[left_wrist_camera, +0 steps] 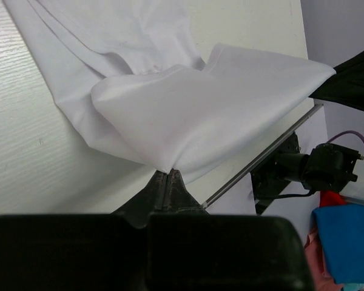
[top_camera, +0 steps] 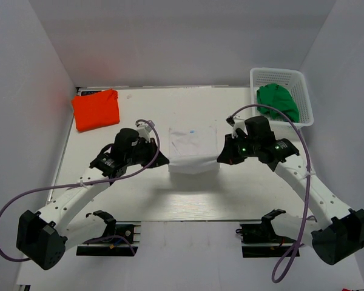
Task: Fold and stack the t-shirts
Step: Grab one side of the 2/3 rectangular tshirt with both arms, then fold the long partially folded tshirt into a neat square
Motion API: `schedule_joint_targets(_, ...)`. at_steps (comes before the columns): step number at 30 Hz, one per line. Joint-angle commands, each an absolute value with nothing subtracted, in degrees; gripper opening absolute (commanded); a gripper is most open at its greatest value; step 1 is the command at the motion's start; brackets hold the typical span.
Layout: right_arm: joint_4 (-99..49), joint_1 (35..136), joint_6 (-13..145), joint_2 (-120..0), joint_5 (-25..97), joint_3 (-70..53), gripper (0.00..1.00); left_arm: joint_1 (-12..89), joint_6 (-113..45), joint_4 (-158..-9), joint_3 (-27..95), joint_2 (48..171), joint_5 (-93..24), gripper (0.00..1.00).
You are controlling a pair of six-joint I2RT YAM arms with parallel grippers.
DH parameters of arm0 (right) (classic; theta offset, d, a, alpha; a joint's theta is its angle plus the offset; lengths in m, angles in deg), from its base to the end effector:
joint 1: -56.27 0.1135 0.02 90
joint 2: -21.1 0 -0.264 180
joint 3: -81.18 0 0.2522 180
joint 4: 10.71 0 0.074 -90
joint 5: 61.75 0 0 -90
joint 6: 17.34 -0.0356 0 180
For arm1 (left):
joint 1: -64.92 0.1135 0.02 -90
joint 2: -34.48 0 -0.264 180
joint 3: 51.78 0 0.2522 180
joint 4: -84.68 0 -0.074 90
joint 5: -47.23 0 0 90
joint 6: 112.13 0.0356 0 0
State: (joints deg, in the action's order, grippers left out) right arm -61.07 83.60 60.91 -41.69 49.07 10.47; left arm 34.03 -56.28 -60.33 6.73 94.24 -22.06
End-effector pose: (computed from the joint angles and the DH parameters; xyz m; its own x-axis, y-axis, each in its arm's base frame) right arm 0.1970 0.1160 0.3106 -0.7218 -0.1588 -0.6737 -0.5262 0.7582 0.3851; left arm 0.1872 -0.1267 0.2726 -0.8268 -0.1172 -0.5501 0.3152 0.7135 -0.6258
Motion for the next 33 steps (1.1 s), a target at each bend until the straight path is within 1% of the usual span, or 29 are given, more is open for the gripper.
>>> schedule_joint_targets(1,-60.6,82.1,60.6,-42.2,50.7,9.5,0.0,34.0,-57.5,-60.7,9.6,93.7,-25.9,0.0)
schedule_joint_targets(6,-56.6,80.3,60.0,-45.4,52.7,10.5,0.0,34.6,-58.8,-64.6,10.1,97.6,-30.0,0.0)
schedule_joint_targets(14,-49.7,74.9,58.8,-49.9,55.5,9.0,0.0,35.1,-58.8,-65.8,17.3,105.1,-42.7,0.0)
schedule_joint_targets(18,-48.5,73.2,58.9,-55.0,56.2,6.9,0.0,35.7,-58.3,-65.8,21.3,111.0,-47.3,0.0)
schedule_joint_targets(26,-47.0,69.8,58.6,-64.1,58.8,3.0,0.0,36.7,-55.4,-66.4,31.8,125.8,-48.0,0.0)
schedule_joint_targets(27,-46.9,68.2,58.4,-64.8,58.7,2.6,0.0,36.7,-55.4,-66.4,33.7,127.2,-48.0,0.0)
schedule_joint_targets(28,-46.5,69.2,58.5,-66.2,58.8,1.5,0.0,36.7,-54.9,-66.4,34.7,128.6,-47.5,0.0)
schedule_joint_targets(33,-46.1,67.7,58.7,-73.1,58.7,-2.7,0.0,38.6,-54.9,-68.3,39.7,136.3,-47.5,0.0)
